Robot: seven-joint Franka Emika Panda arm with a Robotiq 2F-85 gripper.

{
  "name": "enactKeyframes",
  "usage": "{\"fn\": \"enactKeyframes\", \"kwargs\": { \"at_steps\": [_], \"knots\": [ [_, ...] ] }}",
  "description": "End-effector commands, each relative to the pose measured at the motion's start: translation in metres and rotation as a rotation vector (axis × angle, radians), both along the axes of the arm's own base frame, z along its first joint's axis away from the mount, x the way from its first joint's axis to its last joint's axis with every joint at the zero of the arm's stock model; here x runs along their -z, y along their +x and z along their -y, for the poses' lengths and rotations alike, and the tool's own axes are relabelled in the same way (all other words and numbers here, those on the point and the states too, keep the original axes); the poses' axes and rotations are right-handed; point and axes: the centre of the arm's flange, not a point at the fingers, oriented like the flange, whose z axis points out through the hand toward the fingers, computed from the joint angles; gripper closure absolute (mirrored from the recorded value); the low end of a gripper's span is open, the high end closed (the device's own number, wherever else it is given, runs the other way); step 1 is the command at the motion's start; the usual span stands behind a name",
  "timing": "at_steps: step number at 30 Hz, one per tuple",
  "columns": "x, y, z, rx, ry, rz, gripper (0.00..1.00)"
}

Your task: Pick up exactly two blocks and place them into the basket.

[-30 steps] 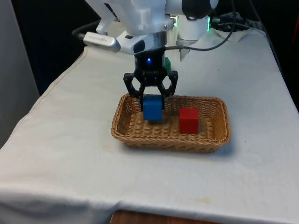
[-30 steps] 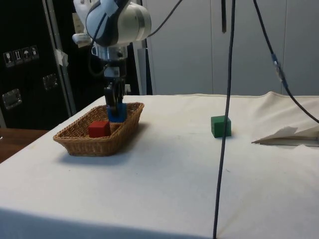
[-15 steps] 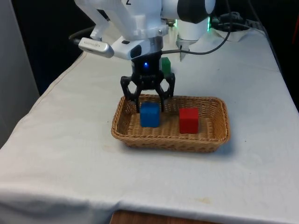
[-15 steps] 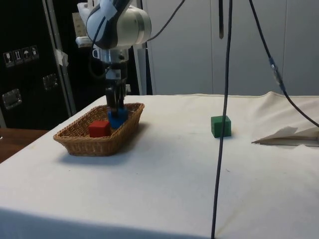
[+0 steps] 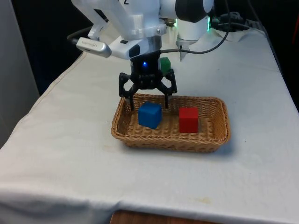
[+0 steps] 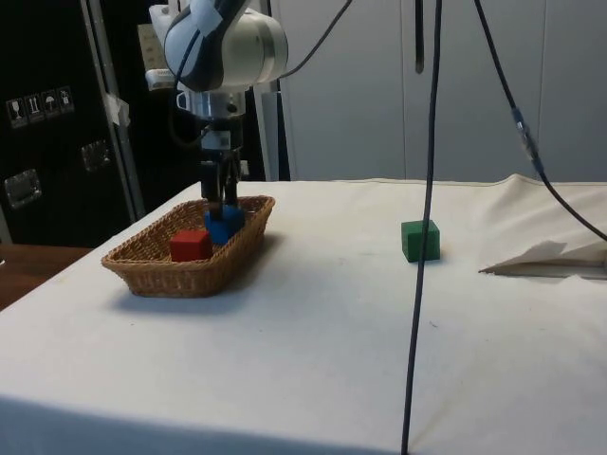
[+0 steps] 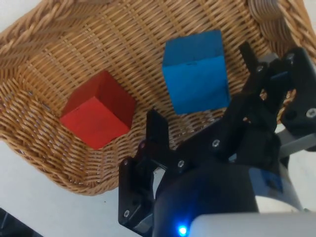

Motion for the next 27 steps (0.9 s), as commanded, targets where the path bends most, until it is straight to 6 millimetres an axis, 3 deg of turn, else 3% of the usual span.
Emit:
{"fn": "enactKeyframes", "kwargs": {
  "at_steps": [1,4,5,11,27],
  "knots": [
    [-0.008,0.000,-0.001,0.005,0.005,0.001,0.00],
    [-0.018,-0.001,-0.002,0.017,0.008,0.007,0.00],
    [-0.011,0.001,-0.001,0.009,0.009,0.009,0.00],
    [-0.042,-0.004,-0.004,0.042,0.020,0.017,0.00],
    [-0.080,-0.018,-0.004,0.094,0.038,0.037,0.00]
  ]
}}
